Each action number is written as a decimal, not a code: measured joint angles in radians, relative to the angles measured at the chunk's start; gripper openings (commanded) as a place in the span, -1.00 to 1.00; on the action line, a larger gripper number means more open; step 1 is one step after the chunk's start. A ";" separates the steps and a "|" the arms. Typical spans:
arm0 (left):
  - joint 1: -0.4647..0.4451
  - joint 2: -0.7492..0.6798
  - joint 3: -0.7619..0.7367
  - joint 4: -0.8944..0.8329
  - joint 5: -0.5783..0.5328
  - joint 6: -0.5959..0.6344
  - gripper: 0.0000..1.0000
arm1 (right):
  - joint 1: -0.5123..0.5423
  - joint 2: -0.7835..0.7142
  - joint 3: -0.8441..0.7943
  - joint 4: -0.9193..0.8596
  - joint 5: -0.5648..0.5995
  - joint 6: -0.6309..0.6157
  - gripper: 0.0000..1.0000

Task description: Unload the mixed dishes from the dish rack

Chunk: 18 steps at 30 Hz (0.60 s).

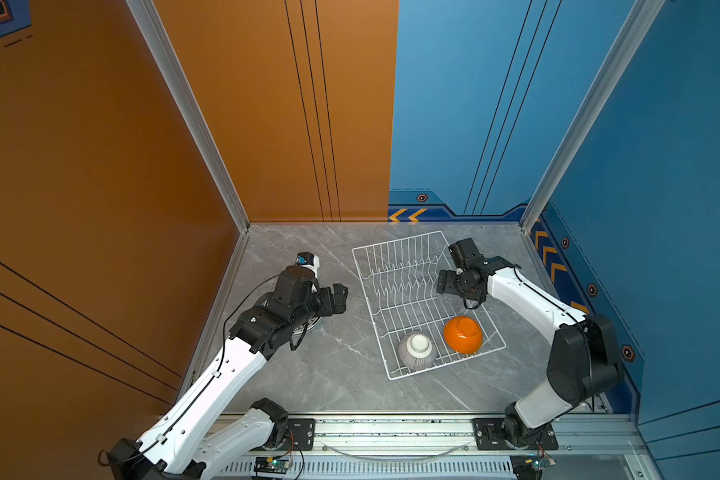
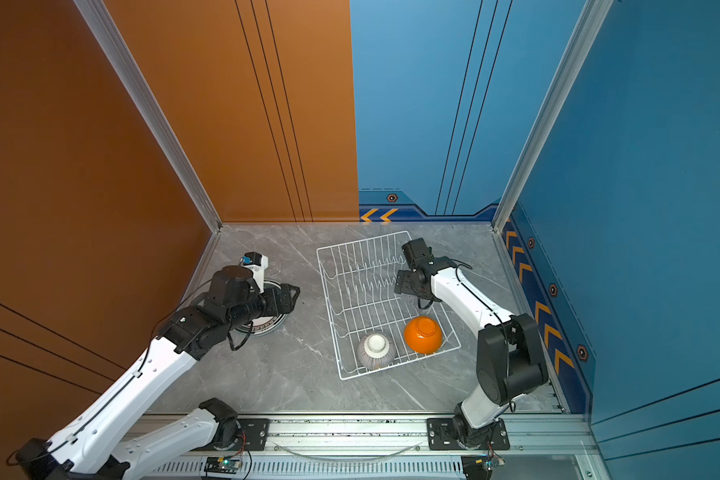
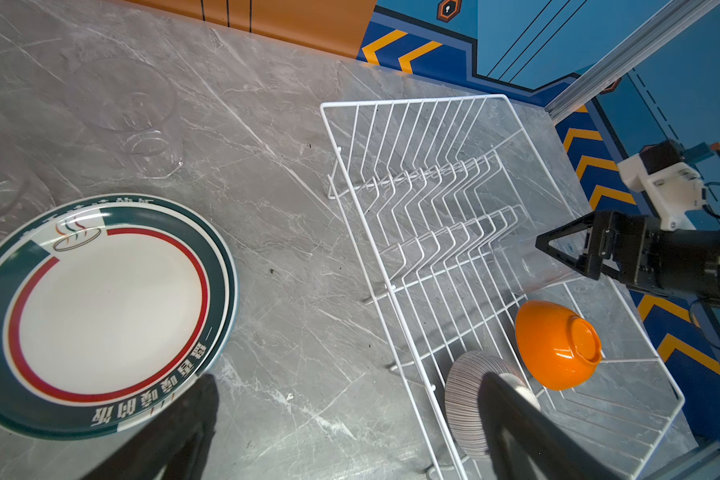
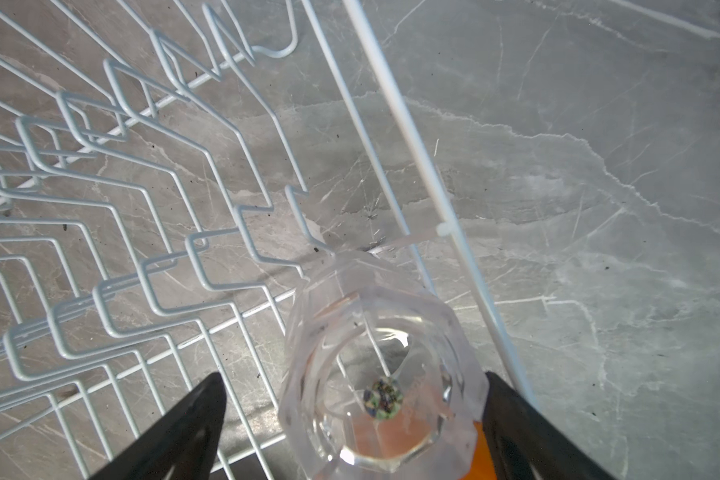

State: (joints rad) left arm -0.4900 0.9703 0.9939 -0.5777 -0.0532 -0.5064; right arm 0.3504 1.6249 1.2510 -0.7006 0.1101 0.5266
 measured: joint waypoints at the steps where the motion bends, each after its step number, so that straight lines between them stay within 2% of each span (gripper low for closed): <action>1: 0.000 0.000 -0.002 0.000 0.003 -0.001 0.96 | 0.004 0.014 0.009 0.001 0.000 -0.001 0.89; 12: 0.000 0.006 -0.022 0.003 0.010 -0.019 0.96 | 0.045 0.092 0.089 -0.004 0.025 -0.015 0.61; 18: 0.000 0.006 -0.025 0.003 0.010 -0.023 0.96 | 0.068 0.103 0.090 -0.009 0.037 -0.031 0.59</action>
State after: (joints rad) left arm -0.4896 0.9760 0.9688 -0.5747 -0.0433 -0.5289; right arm 0.4179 1.7283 1.3407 -0.7094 0.1467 0.4957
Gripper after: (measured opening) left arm 0.980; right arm 0.800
